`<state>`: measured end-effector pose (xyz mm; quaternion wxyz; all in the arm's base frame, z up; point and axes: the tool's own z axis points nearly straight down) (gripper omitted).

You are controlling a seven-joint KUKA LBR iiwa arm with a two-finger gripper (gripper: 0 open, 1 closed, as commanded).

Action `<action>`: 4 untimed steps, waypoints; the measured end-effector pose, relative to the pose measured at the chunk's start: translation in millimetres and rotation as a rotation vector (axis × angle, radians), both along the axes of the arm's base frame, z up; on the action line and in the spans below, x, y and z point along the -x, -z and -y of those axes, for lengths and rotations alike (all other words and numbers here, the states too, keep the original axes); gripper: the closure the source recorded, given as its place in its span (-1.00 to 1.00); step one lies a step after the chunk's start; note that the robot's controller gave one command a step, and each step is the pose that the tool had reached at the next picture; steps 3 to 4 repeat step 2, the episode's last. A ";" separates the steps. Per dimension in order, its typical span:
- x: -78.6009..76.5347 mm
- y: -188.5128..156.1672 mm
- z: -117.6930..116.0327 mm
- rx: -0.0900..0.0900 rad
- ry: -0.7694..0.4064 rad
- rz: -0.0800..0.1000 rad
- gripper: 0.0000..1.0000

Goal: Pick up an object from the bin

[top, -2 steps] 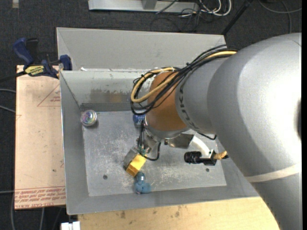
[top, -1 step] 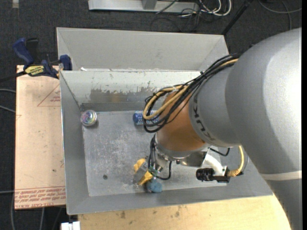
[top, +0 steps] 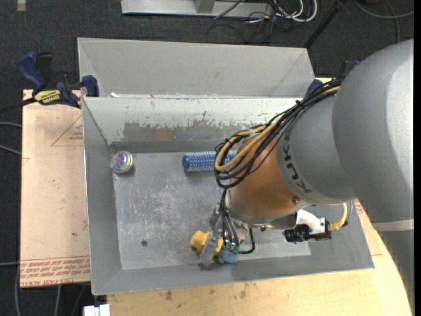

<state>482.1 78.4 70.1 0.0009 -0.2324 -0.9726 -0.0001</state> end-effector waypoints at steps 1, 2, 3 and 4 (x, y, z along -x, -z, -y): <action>-0.6 -1.7 -1.1 -0.002 -0.001 0.002 1.00; -8.4 -165.5 6.6 -0.001 0.027 0.011 1.00; -8.4 -165.5 6.6 -0.001 0.027 0.011 1.00; -8.4 -165.5 6.6 -0.001 0.027 0.011 1.00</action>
Offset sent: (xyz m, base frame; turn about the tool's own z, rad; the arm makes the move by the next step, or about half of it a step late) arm 0.0000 0.0000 0.0000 0.0000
